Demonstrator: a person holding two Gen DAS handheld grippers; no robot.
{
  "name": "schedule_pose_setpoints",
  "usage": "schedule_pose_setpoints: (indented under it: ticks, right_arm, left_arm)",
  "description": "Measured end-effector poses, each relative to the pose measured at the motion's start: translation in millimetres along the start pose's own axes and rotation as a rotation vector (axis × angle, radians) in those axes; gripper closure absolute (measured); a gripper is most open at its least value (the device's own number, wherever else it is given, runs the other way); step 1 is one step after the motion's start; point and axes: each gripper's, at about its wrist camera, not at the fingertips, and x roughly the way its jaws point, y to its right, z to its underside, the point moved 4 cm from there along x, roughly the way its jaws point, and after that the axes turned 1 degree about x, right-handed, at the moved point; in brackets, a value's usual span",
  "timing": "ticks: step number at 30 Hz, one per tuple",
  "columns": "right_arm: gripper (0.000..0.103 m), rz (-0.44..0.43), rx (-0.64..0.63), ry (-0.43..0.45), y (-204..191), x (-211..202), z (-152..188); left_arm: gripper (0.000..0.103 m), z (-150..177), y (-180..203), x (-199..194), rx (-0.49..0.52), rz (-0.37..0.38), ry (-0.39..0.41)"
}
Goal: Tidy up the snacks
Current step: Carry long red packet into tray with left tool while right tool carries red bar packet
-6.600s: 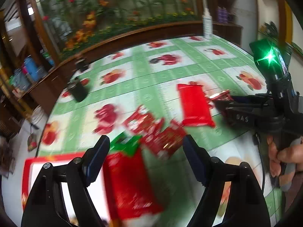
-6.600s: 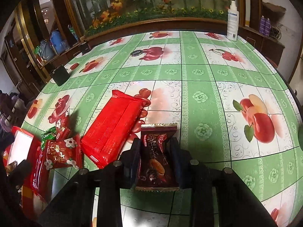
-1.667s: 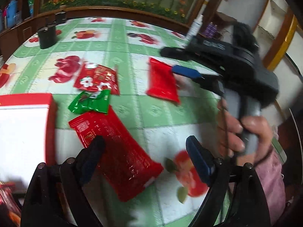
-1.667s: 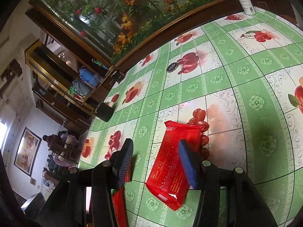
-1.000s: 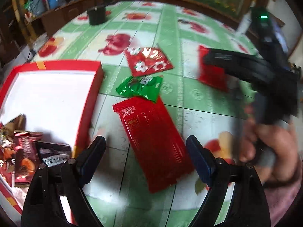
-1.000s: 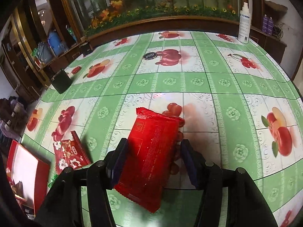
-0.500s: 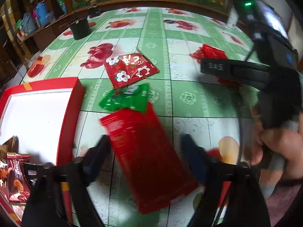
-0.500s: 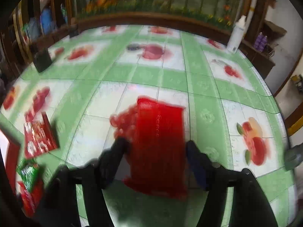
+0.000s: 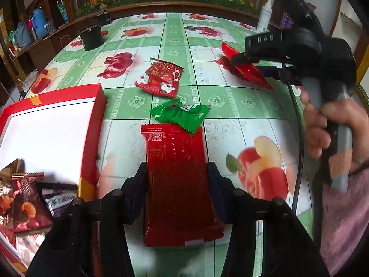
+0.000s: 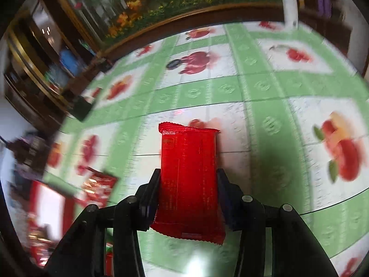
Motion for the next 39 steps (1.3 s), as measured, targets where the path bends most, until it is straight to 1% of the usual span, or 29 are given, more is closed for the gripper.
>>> schedule_pose_setpoints:
  ticks: [1, 3, 6, 7, 10, 12, 15, 17, 19, 22, 26, 29, 32, 36, 39]
  right_arm:
    - [0.056, -0.033, 0.012, -0.005, -1, -1, 0]
    - [0.056, -0.103, 0.033, -0.012, -3, -4, 1]
    - [0.056, -0.2, 0.063, -0.011, -7, -10, 1]
    - [0.056, -0.219, 0.068, -0.008, -8, -12, 0]
    - [0.056, -0.271, 0.071, 0.013, -12, -17, -3]
    - [0.056, -0.301, 0.053, 0.03, -18, -21, -5]
    - [0.057, -0.334, 0.006, 0.057, -33, -27, -5]
    - [0.057, -0.357, -0.025, 0.066, -45, -30, -2]
    - [0.057, -0.353, -0.054, 0.076, -56, -32, 3]
    - [0.057, -0.378, -0.073, 0.058, -71, -29, 14]
    - [0.057, -0.426, -0.146, 0.028, -112, -26, 38]
    - [0.057, -0.481, -0.205, 0.002, -150, -25, 62]
    - [0.057, -0.529, -0.248, -0.034, -185, -23, 85]
    - [0.057, -0.569, -0.305, -0.056, -216, -21, 110]
    - [0.057, -0.56, -0.355, -0.07, -228, -20, 125]
  left_arm:
    - [0.055, 1, 0, -5, 0.0, 0.012, 0.008]
    - [0.055, 1, 0, -14, 0.007, 0.007, 0.027]
    - [0.055, -7, 5, -41, 0.068, -0.041, 0.112]
    - [0.055, -11, 6, -53, 0.085, -0.054, 0.148]
    - [0.055, -18, -2, -76, 0.068, -0.047, 0.205]
    - [0.055, -20, -15, -85, 0.046, -0.063, 0.226]
    - [0.055, -16, -40, -94, -0.004, -0.094, 0.238]
    - [0.055, -10, -64, -100, -0.044, -0.129, 0.242]
    - [0.055, -1, -85, -104, -0.084, -0.161, 0.24]
    - [0.055, 14, -118, -108, -0.134, -0.219, 0.236]
    - [0.055, 28, -152, -111, -0.183, -0.288, 0.233]
    - [0.055, 36, -167, -111, -0.212, -0.32, 0.234]
    - [0.055, 41, -174, -108, -0.22, -0.345, 0.234]
    - [0.055, 48, -183, -108, -0.223, -0.378, 0.236]
    - [0.055, 50, -186, -108, -0.225, -0.386, 0.239]
